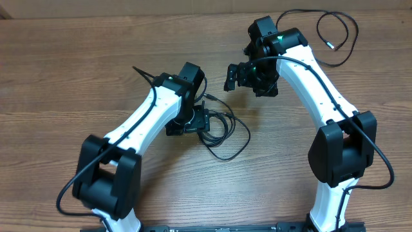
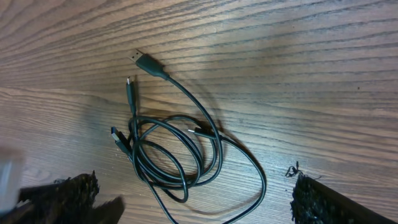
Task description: Untangle cables
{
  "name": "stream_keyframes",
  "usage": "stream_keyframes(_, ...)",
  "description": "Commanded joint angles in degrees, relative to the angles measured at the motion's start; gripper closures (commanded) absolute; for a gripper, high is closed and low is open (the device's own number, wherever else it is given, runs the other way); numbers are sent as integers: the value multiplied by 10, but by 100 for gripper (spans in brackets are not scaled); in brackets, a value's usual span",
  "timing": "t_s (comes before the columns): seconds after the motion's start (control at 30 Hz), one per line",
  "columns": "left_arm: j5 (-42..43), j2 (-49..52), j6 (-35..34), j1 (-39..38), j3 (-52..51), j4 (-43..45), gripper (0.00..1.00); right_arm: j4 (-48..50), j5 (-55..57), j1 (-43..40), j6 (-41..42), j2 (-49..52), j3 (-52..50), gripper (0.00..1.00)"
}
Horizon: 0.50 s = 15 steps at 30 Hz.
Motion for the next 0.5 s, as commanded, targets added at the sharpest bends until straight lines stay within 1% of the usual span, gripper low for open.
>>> stream_keyframes(0.0,25,30,29,0,-2,20,21,7,5,0,2,-21,-2,0)
stream_keyframes(0.1,31,47,30,0,-2,33,27,13,5,0,2,-21,-2,0)
stream_keyframes(0.23,33,72,29,0,-2,42,39,18,5,2,2,-21,-4,0)
stream_keyframes(0.27,37,78,29,0,-2,42,45,18,5,2,2,-21,-4,0)
stream_keyframes(0.3,42,83,30,0,-2,42,49,18,5,2,2,-20,-4,0)
stream_keyframes(0.4,44,93,30,0,-2,42,56,19,5,2,2,-20,-4,0)
stream_keyframes(0.47,44,94,30,1,-2,44,59,18,5,2,2,-20,-4,0)
